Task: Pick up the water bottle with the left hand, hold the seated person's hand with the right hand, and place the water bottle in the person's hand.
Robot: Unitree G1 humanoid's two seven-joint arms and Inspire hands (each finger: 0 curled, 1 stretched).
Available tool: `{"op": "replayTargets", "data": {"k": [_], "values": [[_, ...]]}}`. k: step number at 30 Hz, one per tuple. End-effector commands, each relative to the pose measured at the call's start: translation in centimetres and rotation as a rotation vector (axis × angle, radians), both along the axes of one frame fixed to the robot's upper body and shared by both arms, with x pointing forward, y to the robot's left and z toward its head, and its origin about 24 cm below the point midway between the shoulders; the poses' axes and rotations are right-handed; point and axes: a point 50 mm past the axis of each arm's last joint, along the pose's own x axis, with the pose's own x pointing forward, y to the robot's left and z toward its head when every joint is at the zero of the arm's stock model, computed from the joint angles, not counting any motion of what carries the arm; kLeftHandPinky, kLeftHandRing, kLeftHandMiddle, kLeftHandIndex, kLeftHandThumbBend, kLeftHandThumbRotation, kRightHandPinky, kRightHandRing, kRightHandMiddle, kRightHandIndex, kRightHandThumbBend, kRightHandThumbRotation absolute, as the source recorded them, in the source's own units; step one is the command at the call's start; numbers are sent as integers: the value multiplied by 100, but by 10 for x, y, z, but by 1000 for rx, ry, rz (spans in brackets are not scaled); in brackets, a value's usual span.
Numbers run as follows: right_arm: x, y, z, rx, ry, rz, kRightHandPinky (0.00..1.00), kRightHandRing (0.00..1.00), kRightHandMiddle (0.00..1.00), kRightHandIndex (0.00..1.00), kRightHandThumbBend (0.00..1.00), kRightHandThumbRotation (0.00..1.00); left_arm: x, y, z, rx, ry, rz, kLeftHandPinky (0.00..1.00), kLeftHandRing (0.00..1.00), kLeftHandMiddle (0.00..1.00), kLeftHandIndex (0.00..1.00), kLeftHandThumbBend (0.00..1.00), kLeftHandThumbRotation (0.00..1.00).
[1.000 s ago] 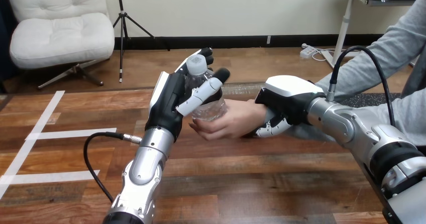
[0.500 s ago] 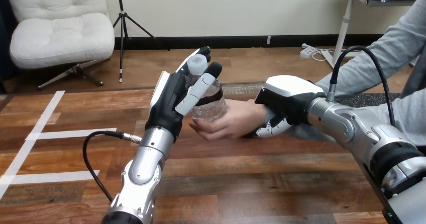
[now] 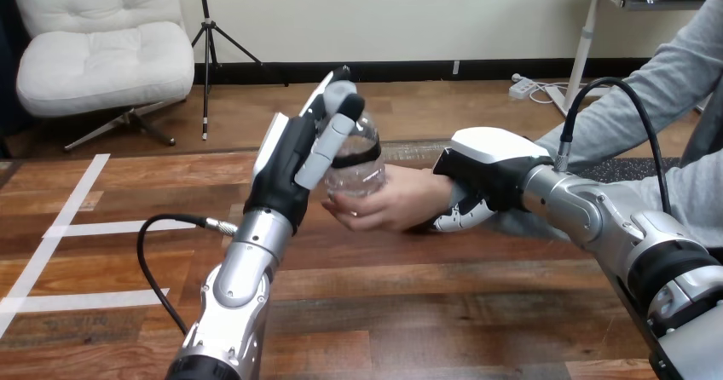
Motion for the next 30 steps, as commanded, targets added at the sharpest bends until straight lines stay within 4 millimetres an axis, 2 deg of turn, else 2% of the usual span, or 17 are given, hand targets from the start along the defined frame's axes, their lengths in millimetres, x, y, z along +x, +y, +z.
{"op": "replayTargets", "data": {"k": [1, 6, 9, 10, 12, 18, 19, 22, 26, 30], "values": [[22, 17, 62, 93, -189, 26, 28, 33, 39, 39, 47, 35, 5, 3, 28, -38, -122, 12, 100, 99, 97, 96, 100, 100], [22, 15, 62, 76, -193, 21, 29, 33, 40, 40, 52, 40, 1, 10, 30, -66, -137, 39, 100, 98, 96, 95, 100, 100], [22, 14, 61, 62, -198, 24, 29, 34, 40, 42, 57, 46, -1, 14, 30, -75, -145, 52, 100, 98, 96, 94, 100, 100], [22, 14, 61, 58, -199, 23, 30, 35, 41, 44, 62, 50, -2, 16, 31, -76, -149, 55, 100, 98, 96, 94, 100, 100], [22, 13, 61, 54, -195, 18, 30, 35, 42, 45, 65, 53, -4, 19, 31, -76, -155, 63, 100, 97, 96, 93, 100, 100], [23, 10, 61, 42, -178, 7, 32, 36, 44, 53, 83, 64, -10, 30, 31, -72, -169, 88, 100, 96, 95, 92, 100, 100], [23, 10, 61, 38, -176, 6, 36, 41, 49, 57, 89, 68, -11, 31, 32, -71, -171, 90, 100, 96, 94, 92, 100, 100], [23, 7, 60, 26, -163, -4, 42, 48, 55, 62, 95, 71, -14, 36, 32, -70, -182, 111, 100, 95, 94, 92, 98, 100], [22, 4, 59, 25, -151, -9, 53, 60, 65, 69, 98, 75, -17, 43, 32, -63, -191, 127, 98, 94, 92, 92, 97, 100], [22, 0, 58, 16, -134, -9, 58, 65, 70, 73, 99, 78, -21, 51, 31, -61, -195, 146, 97, 93, 92, 91, 97, 100]]}}
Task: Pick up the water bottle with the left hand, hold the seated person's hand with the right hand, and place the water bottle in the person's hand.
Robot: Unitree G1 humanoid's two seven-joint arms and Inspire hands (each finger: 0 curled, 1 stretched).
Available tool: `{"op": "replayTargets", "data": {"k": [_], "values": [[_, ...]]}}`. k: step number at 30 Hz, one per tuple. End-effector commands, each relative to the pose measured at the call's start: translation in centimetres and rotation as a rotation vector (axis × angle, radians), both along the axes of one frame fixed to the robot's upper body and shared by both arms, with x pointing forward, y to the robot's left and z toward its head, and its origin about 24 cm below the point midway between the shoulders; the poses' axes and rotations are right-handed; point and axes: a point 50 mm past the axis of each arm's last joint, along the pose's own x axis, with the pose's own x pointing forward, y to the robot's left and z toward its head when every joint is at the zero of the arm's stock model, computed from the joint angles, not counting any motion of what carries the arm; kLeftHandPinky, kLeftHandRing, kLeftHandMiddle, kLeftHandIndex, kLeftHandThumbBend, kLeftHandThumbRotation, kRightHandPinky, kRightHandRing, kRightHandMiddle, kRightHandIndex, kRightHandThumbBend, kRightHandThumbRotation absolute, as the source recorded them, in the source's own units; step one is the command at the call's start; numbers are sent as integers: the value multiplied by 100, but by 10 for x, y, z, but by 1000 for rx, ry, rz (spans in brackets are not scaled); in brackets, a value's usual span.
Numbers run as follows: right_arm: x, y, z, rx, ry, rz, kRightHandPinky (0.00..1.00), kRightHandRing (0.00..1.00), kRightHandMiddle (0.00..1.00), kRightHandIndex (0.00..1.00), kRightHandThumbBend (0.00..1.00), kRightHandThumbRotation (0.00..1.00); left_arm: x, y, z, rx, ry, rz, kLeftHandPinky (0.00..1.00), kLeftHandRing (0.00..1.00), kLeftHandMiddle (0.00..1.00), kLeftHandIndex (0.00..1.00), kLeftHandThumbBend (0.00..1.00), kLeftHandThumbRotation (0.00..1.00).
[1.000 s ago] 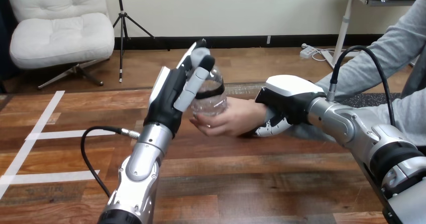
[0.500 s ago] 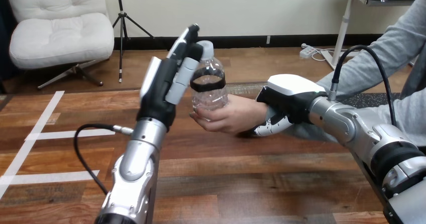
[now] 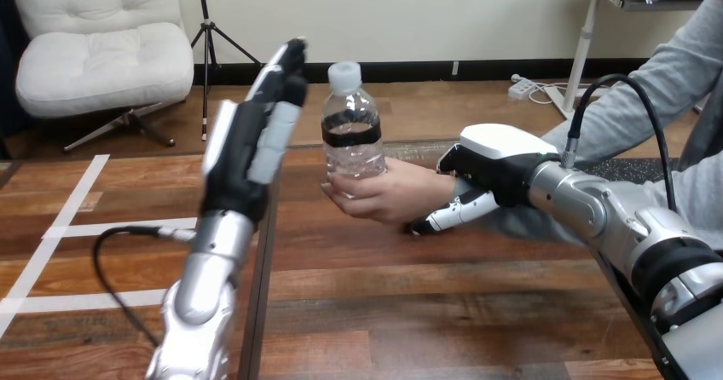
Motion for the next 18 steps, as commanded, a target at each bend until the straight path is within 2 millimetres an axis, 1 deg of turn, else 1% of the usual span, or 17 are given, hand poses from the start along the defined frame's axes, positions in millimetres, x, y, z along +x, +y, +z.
{"op": "replayTargets", "data": {"k": [1, 9, 12, 18], "values": [[19, 6, 55, 21, -142, 27, 59, 66, 72, 74, 100, 78, -2, 19, 17, 16, -77, 47, 97, 93, 92, 91, 97, 100], [18, 0, 55, 4, -113, 24, 62, 73, 77, 78, 100, 81, -10, 32, 17, 14, -72, 74, 96, 94, 92, 92, 98, 100], [18, -2, 55, 11, -101, 19, 61, 72, 77, 80, 100, 82, -14, 36, 17, 9, -78, 79, 96, 94, 93, 92, 98, 100], [17, -6, 55, 21, -72, 13, 66, 78, 81, 83, 100, 81, -20, 43, 18, -9, -100, 81, 97, 94, 93, 92, 94, 100]]}}
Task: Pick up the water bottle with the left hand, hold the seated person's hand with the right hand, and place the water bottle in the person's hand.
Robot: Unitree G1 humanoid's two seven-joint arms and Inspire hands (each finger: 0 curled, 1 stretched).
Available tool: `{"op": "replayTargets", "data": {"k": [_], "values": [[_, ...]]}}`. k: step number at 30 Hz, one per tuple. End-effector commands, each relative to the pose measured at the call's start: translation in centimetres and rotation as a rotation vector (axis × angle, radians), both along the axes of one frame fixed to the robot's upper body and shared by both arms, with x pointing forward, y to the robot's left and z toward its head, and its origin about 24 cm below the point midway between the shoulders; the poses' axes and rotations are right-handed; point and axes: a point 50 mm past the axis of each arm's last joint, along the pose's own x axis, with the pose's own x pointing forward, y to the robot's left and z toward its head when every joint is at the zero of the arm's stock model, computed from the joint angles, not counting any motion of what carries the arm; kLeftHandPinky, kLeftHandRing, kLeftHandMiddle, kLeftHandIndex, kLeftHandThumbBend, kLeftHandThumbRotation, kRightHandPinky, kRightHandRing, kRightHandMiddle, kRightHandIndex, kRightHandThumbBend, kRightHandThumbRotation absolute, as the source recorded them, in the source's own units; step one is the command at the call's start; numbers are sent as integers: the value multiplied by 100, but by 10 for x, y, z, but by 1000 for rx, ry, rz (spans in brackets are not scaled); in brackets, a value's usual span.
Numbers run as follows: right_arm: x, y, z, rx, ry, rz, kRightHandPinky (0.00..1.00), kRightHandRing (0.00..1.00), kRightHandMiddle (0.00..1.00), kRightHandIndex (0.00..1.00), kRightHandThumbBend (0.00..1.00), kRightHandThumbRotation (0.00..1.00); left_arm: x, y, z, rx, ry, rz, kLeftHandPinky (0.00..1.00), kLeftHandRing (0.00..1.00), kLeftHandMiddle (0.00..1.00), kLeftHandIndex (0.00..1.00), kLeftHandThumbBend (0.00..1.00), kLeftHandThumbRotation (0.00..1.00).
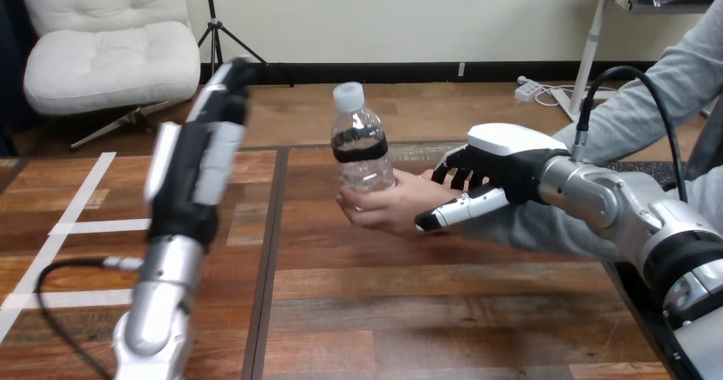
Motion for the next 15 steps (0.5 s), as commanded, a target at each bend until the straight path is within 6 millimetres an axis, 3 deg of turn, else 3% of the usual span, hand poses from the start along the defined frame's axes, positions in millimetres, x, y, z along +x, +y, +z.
{"op": "replayTargets", "data": {"k": [1, 15], "values": [[16, 3, 49, 47, -121, 13, 67, 79, 81, 84, 100, 80, 0, 5, 25, -1, -115, -9, 97, 94, 93, 92, 94, 100], [13, -9, 52, 84, -95, -4, 76, 85, 86, 88, 100, 77, -17, 18, 21, -48, -112, 10, 99, 92, 91, 89, 95, 100]]}}
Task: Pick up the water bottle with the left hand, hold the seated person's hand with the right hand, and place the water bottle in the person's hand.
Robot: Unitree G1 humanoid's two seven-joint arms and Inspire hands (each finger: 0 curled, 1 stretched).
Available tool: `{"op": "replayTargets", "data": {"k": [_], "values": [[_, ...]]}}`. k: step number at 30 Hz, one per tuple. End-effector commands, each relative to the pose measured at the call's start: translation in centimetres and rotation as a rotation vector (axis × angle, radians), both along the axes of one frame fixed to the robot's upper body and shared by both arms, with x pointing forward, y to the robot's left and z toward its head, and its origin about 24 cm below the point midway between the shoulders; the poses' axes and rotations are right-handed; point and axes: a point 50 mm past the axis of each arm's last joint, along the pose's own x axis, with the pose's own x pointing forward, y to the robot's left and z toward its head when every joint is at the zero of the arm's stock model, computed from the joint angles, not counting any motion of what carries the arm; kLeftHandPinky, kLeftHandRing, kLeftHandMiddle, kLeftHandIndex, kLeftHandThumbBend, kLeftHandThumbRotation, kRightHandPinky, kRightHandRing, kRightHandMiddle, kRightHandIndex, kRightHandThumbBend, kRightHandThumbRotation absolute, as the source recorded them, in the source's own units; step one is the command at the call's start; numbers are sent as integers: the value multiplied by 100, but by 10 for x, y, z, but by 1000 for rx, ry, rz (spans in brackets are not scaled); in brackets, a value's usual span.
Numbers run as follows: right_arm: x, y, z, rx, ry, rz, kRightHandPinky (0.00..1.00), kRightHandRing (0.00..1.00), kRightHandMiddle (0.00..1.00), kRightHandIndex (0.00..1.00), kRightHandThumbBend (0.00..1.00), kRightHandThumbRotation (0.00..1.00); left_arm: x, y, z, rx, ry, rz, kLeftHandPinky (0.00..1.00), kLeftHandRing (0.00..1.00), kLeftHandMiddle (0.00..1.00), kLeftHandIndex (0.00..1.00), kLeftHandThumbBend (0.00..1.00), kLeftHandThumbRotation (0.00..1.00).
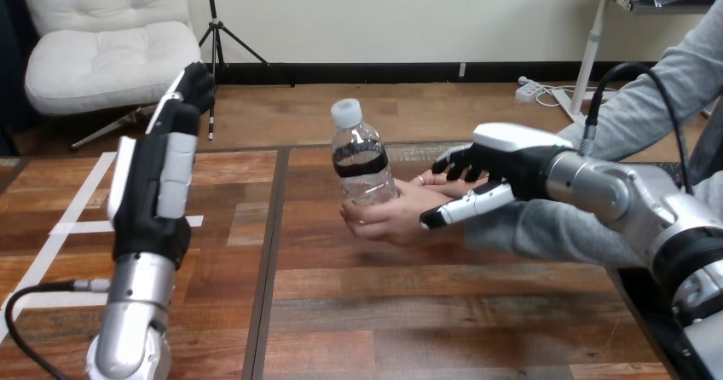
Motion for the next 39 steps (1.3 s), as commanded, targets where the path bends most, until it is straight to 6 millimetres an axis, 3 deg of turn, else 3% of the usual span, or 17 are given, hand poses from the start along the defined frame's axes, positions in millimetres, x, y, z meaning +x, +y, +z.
{"op": "replayTargets", "data": {"k": [1, 12, 23, 32, 39], "values": [[11, -4, 42, 53, -120, -2, 76, 86, 87, 88, 100, 77, -2, 1, 20, 9, -90, -26, 99, 92, 91, 89, 95, 100], [5, -17, 44, 124, -105, -22, 81, 89, 89, 90, 100, 81, -15, 5, 18, 0, -75, -30, 96, 91, 91, 88, 98, 95], [-10, -29, 43, 160, -193, -22, 80, 88, 89, 90, 100, 97, -29, 3, 21, -4, -55, -66, 97, 93, 93, 89, 97, 96], [-29, -36, 41, 316, -289, -28, 75, 85, 86, 88, 100, 100, -41, 0, 21, 6, -40, -103, 98, 94, 94, 90, 94, 99], [-50, -35, 34, 554, -315, -44, 74, 83, 85, 86, 100, 100, -49, -4, 21, -5, -44, -114, 97, 92, 91, 87, 91, 100]]}}
